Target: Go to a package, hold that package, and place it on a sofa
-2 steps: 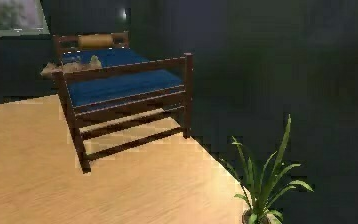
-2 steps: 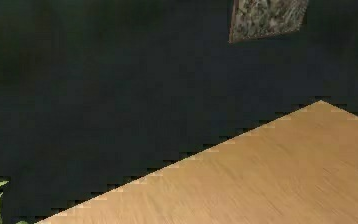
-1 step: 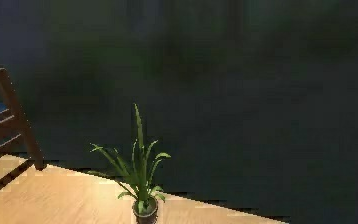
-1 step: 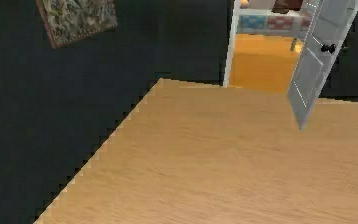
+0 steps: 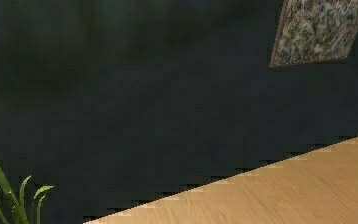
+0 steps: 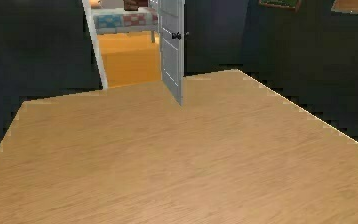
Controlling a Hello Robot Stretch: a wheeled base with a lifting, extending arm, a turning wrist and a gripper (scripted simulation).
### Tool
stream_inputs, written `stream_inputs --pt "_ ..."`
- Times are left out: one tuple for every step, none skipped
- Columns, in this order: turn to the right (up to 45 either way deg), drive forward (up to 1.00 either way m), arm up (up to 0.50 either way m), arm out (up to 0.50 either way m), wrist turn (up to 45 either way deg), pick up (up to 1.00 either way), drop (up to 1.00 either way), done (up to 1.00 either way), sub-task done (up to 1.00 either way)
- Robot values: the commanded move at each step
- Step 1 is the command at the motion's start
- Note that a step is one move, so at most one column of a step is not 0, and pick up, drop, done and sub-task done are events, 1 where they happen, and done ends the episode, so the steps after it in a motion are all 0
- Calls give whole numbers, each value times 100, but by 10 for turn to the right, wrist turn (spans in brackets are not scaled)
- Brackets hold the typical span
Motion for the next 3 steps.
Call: stream_inputs --pt "0 20 0 0 0 0 0 0 0" --pt "450 0 0 0 0 0 0 0 0" --pt "420 0 0 0 0 0 0 0 0"
